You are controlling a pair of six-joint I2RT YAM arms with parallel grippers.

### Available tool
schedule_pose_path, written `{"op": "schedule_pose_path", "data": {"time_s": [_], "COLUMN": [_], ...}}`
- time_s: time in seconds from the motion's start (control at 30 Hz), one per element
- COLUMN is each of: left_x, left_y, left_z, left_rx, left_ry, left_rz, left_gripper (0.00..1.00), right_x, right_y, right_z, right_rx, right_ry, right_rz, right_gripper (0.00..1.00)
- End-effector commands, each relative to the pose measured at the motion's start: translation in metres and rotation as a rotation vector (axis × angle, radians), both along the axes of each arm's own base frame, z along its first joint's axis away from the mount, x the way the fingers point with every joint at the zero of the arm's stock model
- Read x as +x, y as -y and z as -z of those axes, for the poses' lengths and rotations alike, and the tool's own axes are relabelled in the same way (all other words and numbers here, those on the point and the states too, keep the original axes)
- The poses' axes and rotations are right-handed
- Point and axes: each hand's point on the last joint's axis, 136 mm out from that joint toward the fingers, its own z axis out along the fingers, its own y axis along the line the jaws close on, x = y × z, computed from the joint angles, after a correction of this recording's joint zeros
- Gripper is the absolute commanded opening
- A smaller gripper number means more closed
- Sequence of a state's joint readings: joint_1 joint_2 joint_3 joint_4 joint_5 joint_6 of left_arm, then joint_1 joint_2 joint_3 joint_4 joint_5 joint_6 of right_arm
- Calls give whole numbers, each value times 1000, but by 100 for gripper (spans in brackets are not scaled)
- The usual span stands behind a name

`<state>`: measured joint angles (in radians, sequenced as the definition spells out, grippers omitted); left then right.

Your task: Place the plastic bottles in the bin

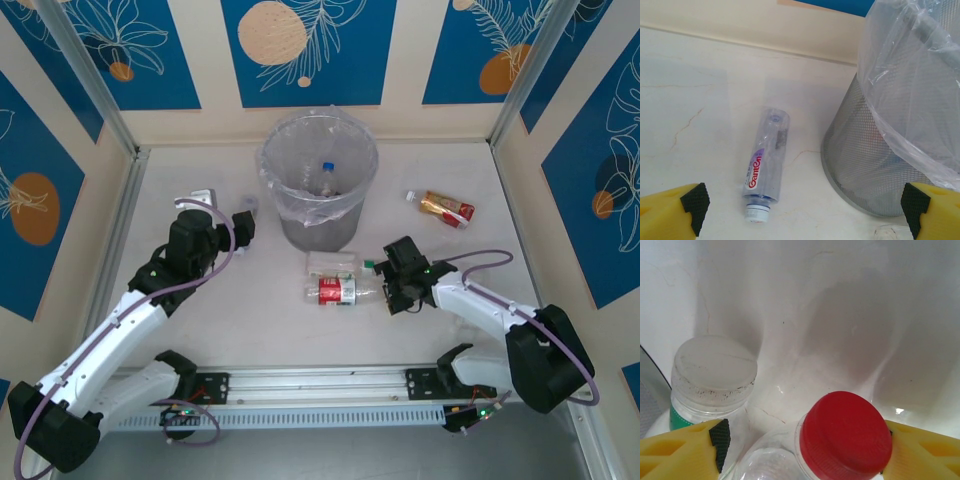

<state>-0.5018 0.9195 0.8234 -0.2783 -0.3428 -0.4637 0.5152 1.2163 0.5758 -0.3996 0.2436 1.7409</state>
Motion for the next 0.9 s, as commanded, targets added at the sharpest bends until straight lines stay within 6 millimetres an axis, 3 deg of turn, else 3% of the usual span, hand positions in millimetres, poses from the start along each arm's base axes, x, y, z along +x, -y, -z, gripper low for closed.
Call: {"op": "schedule_pose_path", "data": {"time_s": [0.0, 0.3, 0.53, 0.87], "left_x": [1, -1, -1, -2], "left_y": [-6, -9, -12, -13], "left_z": [-2, 2, 3, 4], "left_rx": [2, 8, 11, 15], "left_ry": [3, -11, -11, -18], "left_rz": [-30, -44, -53, -56], "left_gripper": [100, 100, 100, 100], "right_x": [2, -5, -3, -8], "right_y": [0, 10, 10, 18], "right_z": [2, 13, 26, 29], "right_rx": [1, -47, -60, -89], "right_ry": [-7, -37, -59, -67], "right_rz": [49, 60, 67, 81], "right_gripper": [76, 60, 58, 43]}}
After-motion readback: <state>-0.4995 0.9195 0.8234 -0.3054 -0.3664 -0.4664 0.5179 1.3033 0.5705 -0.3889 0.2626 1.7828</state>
